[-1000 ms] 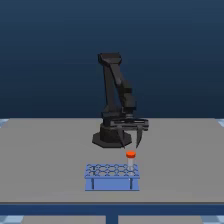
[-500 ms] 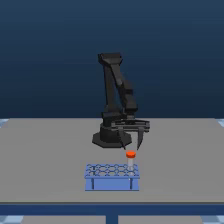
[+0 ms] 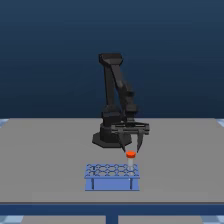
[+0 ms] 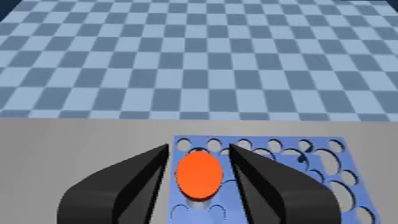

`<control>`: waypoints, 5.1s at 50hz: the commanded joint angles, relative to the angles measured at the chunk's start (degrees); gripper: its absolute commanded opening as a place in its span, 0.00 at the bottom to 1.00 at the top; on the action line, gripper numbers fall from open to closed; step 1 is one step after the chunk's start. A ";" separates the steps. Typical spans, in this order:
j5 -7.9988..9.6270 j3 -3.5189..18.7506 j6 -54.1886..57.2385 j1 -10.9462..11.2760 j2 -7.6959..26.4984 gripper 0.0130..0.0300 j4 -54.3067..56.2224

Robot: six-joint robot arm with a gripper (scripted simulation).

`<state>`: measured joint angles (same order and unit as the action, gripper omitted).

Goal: Pick up the centrifuge tube on the rack

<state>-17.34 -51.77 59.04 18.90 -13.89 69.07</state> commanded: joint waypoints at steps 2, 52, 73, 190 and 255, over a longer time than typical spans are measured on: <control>-0.54 -0.38 -3.68 0.00 0.57 1.00 -2.93; -3.41 -2.33 -18.24 0.00 4.21 0.00 -16.68; -3.41 -2.34 -18.22 -0.02 4.21 0.00 -16.67; -1.88 8.64 54.24 -0.02 -8.15 0.00 52.44; -2.26 9.10 56.07 -0.02 -8.41 0.00 54.16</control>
<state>-19.64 -42.70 115.12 18.87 -22.27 123.24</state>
